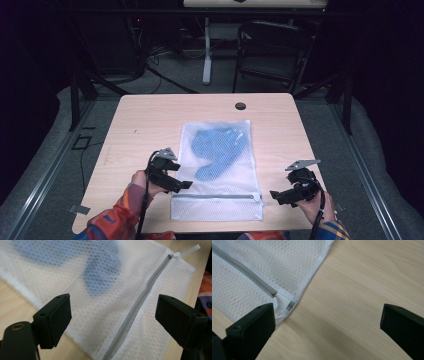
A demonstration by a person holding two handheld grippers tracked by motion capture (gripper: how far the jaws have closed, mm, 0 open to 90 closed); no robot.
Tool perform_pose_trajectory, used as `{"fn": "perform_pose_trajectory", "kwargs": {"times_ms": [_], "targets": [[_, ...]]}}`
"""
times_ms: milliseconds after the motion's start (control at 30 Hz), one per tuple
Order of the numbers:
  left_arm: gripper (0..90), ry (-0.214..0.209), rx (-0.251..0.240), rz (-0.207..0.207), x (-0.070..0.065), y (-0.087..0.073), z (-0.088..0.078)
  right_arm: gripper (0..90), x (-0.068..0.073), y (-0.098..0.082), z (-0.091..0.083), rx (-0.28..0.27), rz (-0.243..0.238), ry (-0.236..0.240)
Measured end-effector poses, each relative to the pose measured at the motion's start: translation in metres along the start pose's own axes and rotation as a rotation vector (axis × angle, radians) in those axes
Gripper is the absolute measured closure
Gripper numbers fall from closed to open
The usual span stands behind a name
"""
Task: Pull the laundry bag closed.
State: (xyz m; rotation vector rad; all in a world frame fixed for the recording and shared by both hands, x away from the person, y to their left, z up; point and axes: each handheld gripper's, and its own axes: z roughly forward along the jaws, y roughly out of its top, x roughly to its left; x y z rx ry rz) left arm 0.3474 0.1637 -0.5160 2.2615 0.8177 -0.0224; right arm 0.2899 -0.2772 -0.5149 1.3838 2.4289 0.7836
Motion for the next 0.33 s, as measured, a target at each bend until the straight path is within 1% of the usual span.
{"fn": "perform_pose_trajectory", "kwargs": {"times_ms": [33, 67, 133, 233, 267, 300, 333], "targets": [[12.8, 0.006, -0.007, -0.014, 0.004, -0.004, -0.004, 0.0, -0.004, -0.002, 0.000, 0.000, 0.010, -0.003], [12.7, 0.027, -0.022, -0.037, 0.012, -0.010, -0.013, 0.0, -0.005, -0.003, 0.000, -0.004, 0.015, -0.008], [12.2, 0.043, -0.031, -0.054, 0.019, -0.014, -0.018, 0.0, -0.007, -0.003, 0.000, 0.002, 0.017, -0.016], [11.3, 0.065, -0.028, -0.080, 0.028, -0.017, -0.020, 0.0, -0.008, -0.003, 0.003, 0.003, 0.018, -0.032], [10.8, 0.065, -0.028, -0.080, 0.028, -0.017, -0.020, 0.0, -0.008, -0.003, 0.003, 0.003, 0.018, -0.032], [10.2, 0.078, -0.014, -0.080, 0.032, -0.017, -0.019, 0.0, -0.008, -0.003, 0.005, 0.003, 0.014, -0.037], [9.8, 0.085, -0.007, -0.091, 0.036, -0.018, -0.017, 0.0, -0.009, -0.004, 0.007, 0.011, 0.013, -0.044]]}}
